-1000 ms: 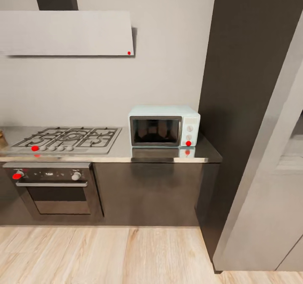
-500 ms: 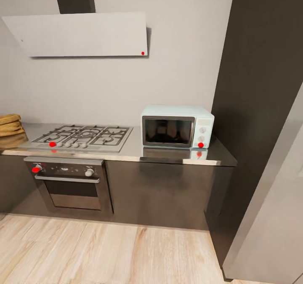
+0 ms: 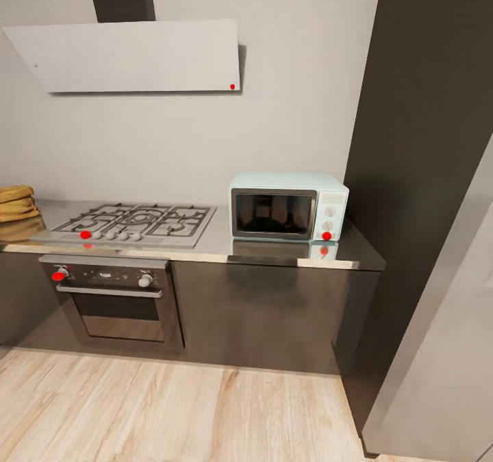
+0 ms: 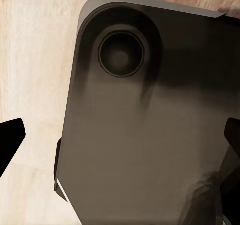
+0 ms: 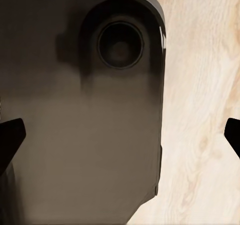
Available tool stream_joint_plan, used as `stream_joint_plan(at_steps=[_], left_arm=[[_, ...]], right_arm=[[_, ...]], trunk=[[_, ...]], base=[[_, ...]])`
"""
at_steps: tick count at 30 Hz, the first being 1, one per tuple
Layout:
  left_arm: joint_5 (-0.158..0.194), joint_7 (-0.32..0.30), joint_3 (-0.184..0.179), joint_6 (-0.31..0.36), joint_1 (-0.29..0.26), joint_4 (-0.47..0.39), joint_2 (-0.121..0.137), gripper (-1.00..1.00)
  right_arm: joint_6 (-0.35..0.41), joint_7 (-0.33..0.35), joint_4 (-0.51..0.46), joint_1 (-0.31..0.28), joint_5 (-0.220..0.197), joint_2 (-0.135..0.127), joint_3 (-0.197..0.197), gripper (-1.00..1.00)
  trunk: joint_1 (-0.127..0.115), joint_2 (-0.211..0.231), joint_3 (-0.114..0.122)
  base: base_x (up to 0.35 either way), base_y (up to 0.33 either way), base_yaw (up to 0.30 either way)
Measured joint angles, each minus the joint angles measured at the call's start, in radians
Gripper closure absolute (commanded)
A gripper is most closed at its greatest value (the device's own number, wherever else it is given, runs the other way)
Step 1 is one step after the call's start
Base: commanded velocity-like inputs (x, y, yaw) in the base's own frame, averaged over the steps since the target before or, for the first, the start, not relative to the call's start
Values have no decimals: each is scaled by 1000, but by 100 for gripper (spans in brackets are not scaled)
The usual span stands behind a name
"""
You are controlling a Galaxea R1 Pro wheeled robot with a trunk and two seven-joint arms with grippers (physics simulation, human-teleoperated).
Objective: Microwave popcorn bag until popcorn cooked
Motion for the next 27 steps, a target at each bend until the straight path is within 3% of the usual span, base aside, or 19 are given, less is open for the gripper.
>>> stream_joint_plan(at_steps=[11,17,27], left_arm=[[0,0,0,0,0,0,0,-100],[0,0,0,0,0,0,0,-100],[-3,-1,-3,0,0,2,0,-100]], right_arm=[[-9,0,-14,0,10,0,4,-100],[3,-2,-143,0,11,0,2,-100],[-1,-2,-156,0,7,-2,9,-100]], trunk=[[0,0,0],[0,0,0],[-1,0,0]], base=[[0,0,0],[8,0,0],[270,0,0]])
